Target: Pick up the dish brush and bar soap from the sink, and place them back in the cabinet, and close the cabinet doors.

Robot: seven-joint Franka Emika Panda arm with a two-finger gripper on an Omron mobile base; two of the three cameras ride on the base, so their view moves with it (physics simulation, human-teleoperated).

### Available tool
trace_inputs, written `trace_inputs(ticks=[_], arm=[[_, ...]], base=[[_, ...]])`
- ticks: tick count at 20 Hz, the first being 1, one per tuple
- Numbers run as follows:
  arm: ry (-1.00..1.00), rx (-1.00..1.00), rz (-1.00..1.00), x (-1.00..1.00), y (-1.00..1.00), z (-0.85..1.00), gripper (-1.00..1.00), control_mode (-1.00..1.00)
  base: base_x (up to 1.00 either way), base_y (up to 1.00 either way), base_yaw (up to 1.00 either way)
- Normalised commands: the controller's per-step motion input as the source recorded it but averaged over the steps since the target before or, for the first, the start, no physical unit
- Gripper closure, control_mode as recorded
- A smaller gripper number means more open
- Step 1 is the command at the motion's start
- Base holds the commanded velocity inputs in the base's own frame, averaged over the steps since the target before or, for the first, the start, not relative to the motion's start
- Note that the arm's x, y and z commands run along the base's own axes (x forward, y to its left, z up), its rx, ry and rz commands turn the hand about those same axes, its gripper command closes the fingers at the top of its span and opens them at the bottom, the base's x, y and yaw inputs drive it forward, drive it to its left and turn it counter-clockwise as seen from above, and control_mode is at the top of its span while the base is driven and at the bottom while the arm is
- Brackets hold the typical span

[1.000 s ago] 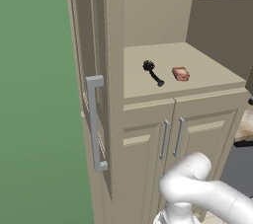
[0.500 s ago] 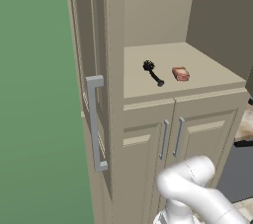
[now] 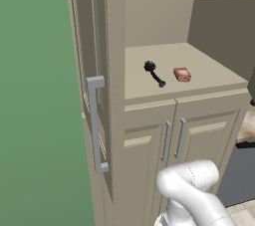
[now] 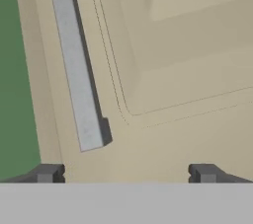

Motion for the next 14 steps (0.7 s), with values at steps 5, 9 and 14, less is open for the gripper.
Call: trace_inputs(ticks=[5,9,14], arm=[[-0.01,0.05,0.0,0.22,0.09,0.0,-1.0,-1.0],[-0.01,0.01,0.0,0.31,0.11,0.0,-1.0,-1.0],[0.0,0.0,-0.04,0.3,0.17,0.0,-1.0,-1.0]], base=[[0.0,0.0,0.0],[0.0,0.0,0.0],[0.0,0.0,0.0]])
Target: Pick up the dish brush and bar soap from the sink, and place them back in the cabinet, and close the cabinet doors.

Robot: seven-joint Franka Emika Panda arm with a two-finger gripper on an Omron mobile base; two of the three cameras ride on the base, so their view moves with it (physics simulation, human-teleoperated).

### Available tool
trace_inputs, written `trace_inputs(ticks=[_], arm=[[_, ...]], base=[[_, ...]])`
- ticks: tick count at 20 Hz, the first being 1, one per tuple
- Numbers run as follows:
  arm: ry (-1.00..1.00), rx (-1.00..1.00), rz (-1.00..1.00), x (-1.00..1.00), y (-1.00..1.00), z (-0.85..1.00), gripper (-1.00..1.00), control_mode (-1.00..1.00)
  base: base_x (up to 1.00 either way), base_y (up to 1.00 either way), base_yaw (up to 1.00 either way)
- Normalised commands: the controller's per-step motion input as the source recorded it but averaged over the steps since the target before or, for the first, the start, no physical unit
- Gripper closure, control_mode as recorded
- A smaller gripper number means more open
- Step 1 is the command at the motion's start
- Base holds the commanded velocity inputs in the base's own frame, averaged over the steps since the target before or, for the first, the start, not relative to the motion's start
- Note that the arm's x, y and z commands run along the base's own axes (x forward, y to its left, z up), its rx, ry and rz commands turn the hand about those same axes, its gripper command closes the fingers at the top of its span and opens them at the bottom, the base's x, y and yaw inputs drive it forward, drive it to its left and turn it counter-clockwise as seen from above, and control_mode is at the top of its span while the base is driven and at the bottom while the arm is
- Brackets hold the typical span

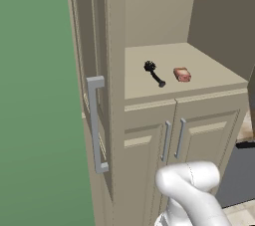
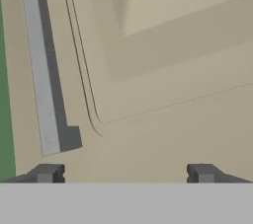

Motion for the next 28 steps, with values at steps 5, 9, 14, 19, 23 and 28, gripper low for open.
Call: trace_inputs(ticks=[5,9,14,19,23,28], arm=[[0.0,0.0,-0.07,0.29,0.2,0.0,-1.0,-1.0],[0.0,0.0,-0.11,0.26,0.21,0.0,-1.0,-1.0],[0.0,0.0,-0.12,0.29,0.2,0.0,-1.0,-1.0],[0.0,0.0,-0.12,0.33,0.23,0.0,-1.0,-1.0],[0.0,0.0,-0.12,0.34,0.24,0.0,-1.0,-1.0],[0.0,0.0,-0.13,0.4,0.26,0.0,-1.0,-1.0]], base=[[0.0,0.0,0.0],[0.0,0.0,0.0],[0.0,0.0,0.0],[0.0,0.0,0.0],[0.0,0.0,0.0],[0.0,0.0,0.0]])
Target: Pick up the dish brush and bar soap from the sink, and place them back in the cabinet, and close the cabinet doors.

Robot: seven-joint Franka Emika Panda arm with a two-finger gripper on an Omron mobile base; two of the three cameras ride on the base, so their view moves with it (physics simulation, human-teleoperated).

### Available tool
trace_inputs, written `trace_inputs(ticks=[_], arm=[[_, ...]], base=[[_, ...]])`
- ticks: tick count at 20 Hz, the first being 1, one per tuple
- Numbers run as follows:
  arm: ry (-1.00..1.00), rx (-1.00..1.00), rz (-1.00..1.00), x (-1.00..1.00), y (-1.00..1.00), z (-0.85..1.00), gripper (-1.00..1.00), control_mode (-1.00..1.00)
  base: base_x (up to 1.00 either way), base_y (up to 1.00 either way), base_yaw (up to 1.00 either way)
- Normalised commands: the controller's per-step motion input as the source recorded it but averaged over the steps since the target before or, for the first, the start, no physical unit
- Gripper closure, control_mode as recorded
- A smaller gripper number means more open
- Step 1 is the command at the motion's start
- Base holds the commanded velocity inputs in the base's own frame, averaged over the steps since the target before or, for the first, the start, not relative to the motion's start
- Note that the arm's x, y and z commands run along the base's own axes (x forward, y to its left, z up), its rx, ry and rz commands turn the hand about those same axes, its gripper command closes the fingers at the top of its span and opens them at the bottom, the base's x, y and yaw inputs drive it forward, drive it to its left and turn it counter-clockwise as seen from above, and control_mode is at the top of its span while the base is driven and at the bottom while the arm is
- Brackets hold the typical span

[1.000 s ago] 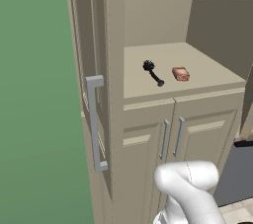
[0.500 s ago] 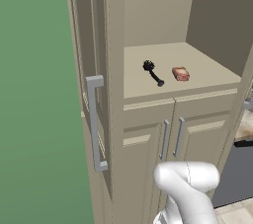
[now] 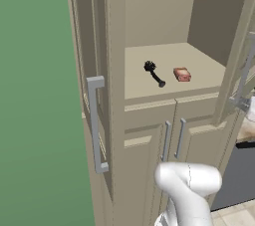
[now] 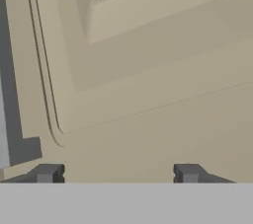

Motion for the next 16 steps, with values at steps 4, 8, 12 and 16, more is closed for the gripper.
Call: trace_inputs(ticks=[4,8,12,16], arm=[[0.0,0.0,-0.13,0.4,0.24,0.0,-1.0,-1.0],[0.0,0.0,-0.13,0.4,0.22,0.0,-1.0,-1.0],[0.0,0.0,-0.13,0.38,0.16,0.0,-1.0,-1.0],[0.0,0.0,-0.13,0.36,0.14,0.0,-1.0,-1.0]], base=[[0.0,0.0,0.0],[0.0,0.0,0.0],[0.0,0.0,0.0],[0.0,0.0,0.0]])
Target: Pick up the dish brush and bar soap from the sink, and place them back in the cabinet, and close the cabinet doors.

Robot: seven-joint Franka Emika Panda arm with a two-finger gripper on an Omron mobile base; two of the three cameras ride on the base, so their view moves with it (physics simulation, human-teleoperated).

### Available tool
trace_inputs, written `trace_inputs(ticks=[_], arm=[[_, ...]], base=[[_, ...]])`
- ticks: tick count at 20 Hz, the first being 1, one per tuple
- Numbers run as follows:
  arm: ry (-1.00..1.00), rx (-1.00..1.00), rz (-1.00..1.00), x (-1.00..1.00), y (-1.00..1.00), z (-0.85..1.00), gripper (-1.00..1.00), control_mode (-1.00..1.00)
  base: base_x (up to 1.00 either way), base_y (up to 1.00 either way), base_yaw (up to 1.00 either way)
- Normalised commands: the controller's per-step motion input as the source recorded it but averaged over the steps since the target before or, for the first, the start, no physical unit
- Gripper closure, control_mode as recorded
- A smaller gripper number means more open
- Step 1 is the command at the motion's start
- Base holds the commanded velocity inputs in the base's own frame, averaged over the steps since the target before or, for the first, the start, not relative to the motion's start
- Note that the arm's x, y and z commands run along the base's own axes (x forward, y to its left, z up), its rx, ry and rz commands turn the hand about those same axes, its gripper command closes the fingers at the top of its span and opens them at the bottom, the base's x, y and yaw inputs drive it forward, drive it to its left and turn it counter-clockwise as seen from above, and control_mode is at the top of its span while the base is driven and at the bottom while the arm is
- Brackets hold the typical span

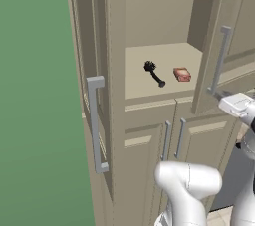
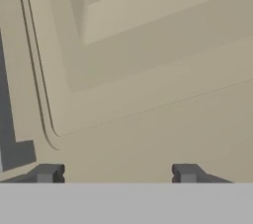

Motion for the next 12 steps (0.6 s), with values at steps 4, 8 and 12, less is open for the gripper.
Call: trace_inputs(ticks=[4,8,12], arm=[[0.0,0.0,-0.13,0.33,0.13,0.0,-1.0,-1.0],[0.0,0.0,-0.11,0.25,0.07,0.0,-1.0,-1.0],[0.0,0.0,-0.09,0.25,0.06,0.0,-1.0,-1.0]], base=[[0.0,0.0,0.0],[0.0,0.0,0.0],[0.0,0.0,0.0]])
